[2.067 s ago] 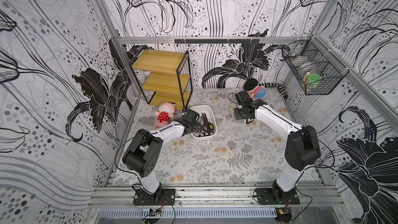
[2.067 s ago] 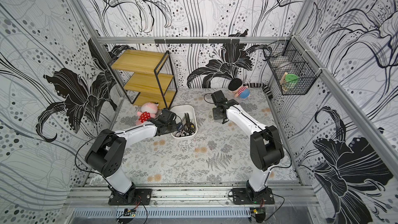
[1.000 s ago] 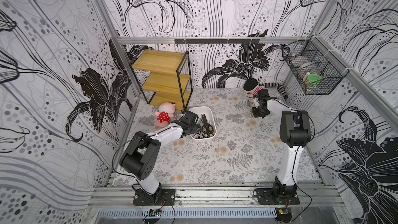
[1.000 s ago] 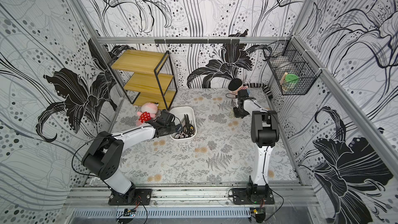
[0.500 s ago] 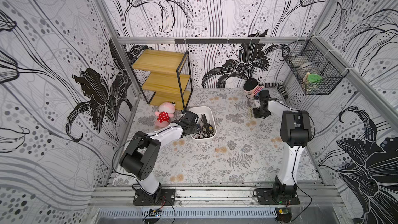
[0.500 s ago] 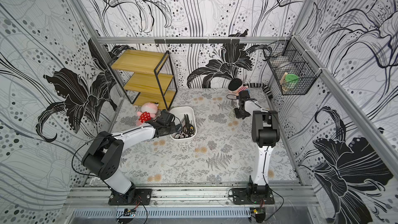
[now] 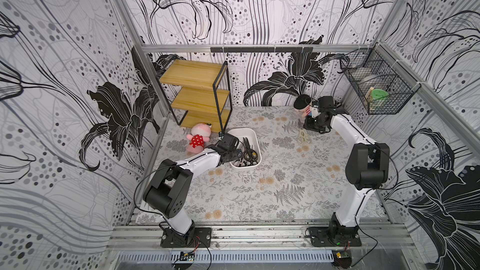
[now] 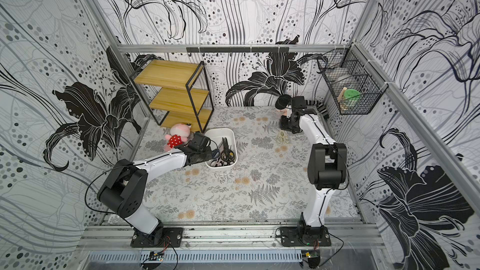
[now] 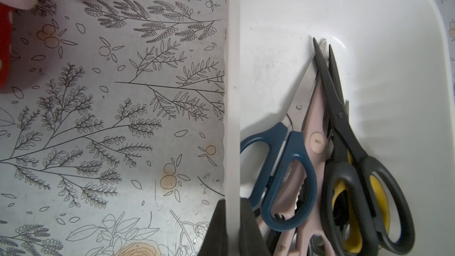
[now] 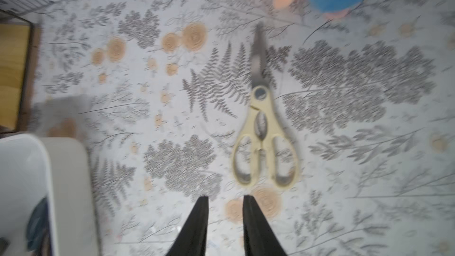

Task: Take the scissors out of the storage box
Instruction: Pick up the scissors from the storage box.

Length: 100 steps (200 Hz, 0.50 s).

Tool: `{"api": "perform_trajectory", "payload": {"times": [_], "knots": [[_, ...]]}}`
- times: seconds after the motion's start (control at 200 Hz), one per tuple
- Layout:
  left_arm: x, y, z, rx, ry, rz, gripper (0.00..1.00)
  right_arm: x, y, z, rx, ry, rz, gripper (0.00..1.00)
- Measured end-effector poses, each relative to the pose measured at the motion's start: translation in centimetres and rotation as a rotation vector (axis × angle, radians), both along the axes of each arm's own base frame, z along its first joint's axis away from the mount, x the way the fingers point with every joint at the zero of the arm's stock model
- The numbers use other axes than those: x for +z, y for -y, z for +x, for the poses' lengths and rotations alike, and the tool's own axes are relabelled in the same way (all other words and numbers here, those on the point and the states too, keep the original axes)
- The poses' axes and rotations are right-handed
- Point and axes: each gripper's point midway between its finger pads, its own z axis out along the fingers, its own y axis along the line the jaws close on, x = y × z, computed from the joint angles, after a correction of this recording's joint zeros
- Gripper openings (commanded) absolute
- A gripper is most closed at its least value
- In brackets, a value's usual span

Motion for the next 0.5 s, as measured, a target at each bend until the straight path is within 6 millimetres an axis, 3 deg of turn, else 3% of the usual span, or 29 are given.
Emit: {"api": "perform_trajectory", "payload": {"times": [0.055,0.17,0.275,0.375,0.501], "knots": [[0.0,0.0,0.0,0.0,-0.001,0.0,0.0,0.2,-2.8,-1.1,0.034,-0.01,0.023,0.3],[-0.1,0.0,0.0,0.004,-0.001,-0.006,0.0,0.5,-11.3,-3.9,0.156,-0.027,0.087,0.34],[0.0,0.1,0.0,0.012,-0.002,-0.015,0.0,1.0,-17.5,-6.9,0.249,-0.028,0.12,0.35],[0.3,0.2,-0.1,0.018,0.004,-0.026,0.0,1.8,-21.4,-8.9,0.298,-0.015,0.147,0.36],[1.2,0.4,-0.3,0.018,0.019,-0.038,0.0,1.7,-24.0,-10.3,0.321,-0.015,0.16,0.36]]}}
